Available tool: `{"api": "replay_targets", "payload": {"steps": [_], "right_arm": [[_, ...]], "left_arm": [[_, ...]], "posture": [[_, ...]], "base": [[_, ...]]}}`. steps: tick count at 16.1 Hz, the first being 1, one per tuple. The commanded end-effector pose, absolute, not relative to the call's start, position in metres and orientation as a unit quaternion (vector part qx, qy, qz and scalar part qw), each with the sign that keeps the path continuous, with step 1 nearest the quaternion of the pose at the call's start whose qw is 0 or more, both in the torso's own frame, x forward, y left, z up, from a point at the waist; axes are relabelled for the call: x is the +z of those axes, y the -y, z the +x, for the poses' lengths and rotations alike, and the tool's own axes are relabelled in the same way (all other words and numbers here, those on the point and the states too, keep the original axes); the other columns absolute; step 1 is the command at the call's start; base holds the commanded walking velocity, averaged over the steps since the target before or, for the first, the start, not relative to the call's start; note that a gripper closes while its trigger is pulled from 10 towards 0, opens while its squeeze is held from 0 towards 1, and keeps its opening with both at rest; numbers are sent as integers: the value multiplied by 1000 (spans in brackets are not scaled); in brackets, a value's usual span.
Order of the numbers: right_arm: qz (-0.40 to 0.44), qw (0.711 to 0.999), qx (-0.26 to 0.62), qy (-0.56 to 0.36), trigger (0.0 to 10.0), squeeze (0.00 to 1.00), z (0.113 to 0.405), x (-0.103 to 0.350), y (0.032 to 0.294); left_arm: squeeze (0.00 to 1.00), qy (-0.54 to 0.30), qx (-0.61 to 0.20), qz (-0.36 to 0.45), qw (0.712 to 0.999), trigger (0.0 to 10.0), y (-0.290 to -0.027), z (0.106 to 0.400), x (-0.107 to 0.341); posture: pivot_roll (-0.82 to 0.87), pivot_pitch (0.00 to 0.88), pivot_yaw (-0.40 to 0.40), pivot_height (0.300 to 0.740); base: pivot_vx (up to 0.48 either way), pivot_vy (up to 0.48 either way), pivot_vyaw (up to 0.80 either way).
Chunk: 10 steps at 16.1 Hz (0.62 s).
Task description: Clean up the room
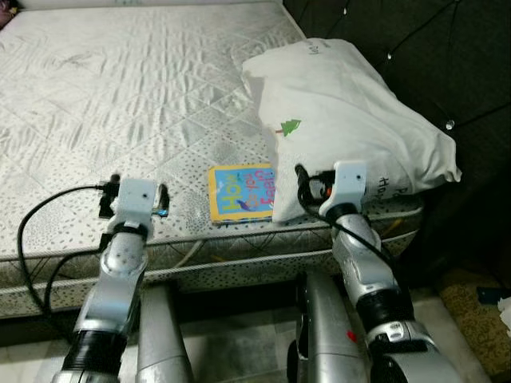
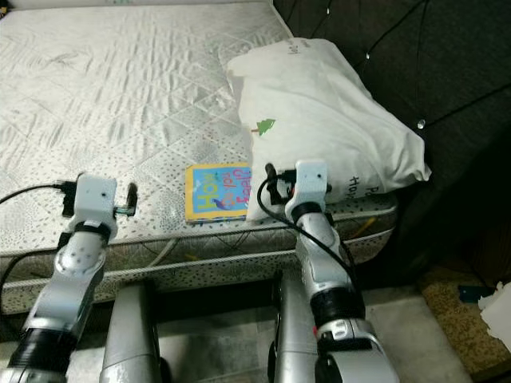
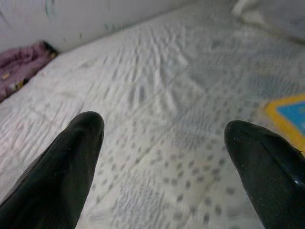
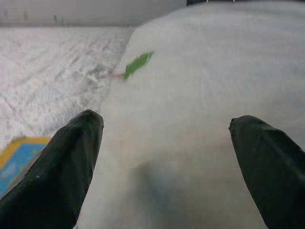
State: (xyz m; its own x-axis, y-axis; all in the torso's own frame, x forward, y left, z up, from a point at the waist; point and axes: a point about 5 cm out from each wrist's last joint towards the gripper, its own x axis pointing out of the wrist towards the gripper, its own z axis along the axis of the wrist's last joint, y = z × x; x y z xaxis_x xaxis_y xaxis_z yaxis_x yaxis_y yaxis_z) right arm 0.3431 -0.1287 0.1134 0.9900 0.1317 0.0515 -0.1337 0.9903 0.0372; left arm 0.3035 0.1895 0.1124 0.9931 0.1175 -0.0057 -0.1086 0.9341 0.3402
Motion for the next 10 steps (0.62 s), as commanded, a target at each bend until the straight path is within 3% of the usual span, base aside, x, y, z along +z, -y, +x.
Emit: {"api": "replay_targets", "payload": {"steps": [1, 7, 10], "right_arm": [[31, 996, 73, 37, 10000, 0, 346, 119, 126], [34, 995, 81, 43, 10000, 0, 345, 118, 123], [37, 995, 80, 44, 10000, 0, 341, 116, 123]], "left_arm": [[0, -5, 64, 163, 985, 10000, -190, 307, 113], [0, 31, 100, 161, 981, 10000, -196, 314, 118], [0, 36, 76, 148, 985, 10000, -189, 313, 115]], "posture": [[57, 0, 4, 490], [48, 0, 4, 558], [50, 0, 22, 591]], "base": [[0, 0, 0], [0, 0, 0], [0, 0, 0]]}}
